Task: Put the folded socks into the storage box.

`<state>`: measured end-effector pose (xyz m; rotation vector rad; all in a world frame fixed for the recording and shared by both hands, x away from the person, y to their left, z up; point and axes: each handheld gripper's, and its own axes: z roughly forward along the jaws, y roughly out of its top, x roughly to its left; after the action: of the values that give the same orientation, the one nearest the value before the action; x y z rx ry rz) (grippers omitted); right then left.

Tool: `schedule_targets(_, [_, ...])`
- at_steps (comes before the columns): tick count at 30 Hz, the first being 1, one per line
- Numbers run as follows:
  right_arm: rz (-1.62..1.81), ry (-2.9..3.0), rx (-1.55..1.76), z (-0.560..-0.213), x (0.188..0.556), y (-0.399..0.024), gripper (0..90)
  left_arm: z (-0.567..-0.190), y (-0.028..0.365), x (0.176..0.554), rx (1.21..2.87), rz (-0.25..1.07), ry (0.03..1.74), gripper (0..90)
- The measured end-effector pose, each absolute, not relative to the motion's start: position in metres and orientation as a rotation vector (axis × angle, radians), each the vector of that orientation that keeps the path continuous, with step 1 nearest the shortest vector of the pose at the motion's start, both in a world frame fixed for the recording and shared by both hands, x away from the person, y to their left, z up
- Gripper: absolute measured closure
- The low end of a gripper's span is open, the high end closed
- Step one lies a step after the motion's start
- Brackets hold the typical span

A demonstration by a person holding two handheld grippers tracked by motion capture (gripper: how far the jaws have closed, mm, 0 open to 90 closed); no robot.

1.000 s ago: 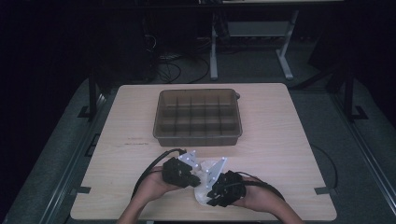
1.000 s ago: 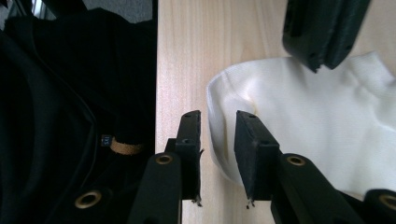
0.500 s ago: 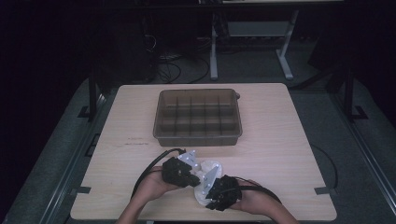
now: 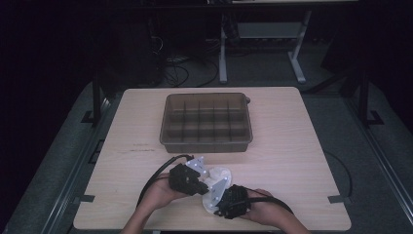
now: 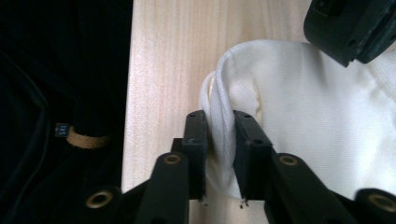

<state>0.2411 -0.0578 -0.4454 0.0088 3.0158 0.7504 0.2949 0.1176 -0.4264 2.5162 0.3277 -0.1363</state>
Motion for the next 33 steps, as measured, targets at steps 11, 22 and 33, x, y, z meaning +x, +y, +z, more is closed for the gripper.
schedule_targets(11, [0.758,3.026,0.025,-0.442,0.241,-0.057,82.8,-0.427,0.114,0.296,2.528,-0.143,0.309,82.6])
schedule_targets(22, [0.809,3.035,0.040,-0.430,0.238,-0.062,82.9,-0.429,0.103,0.296,2.541,-0.166,0.278,88.4])
schedule_targets(33, [0.862,3.047,0.051,-0.428,0.238,-0.065,83.1,-0.447,0.091,0.292,2.569,-0.214,0.265,88.7])
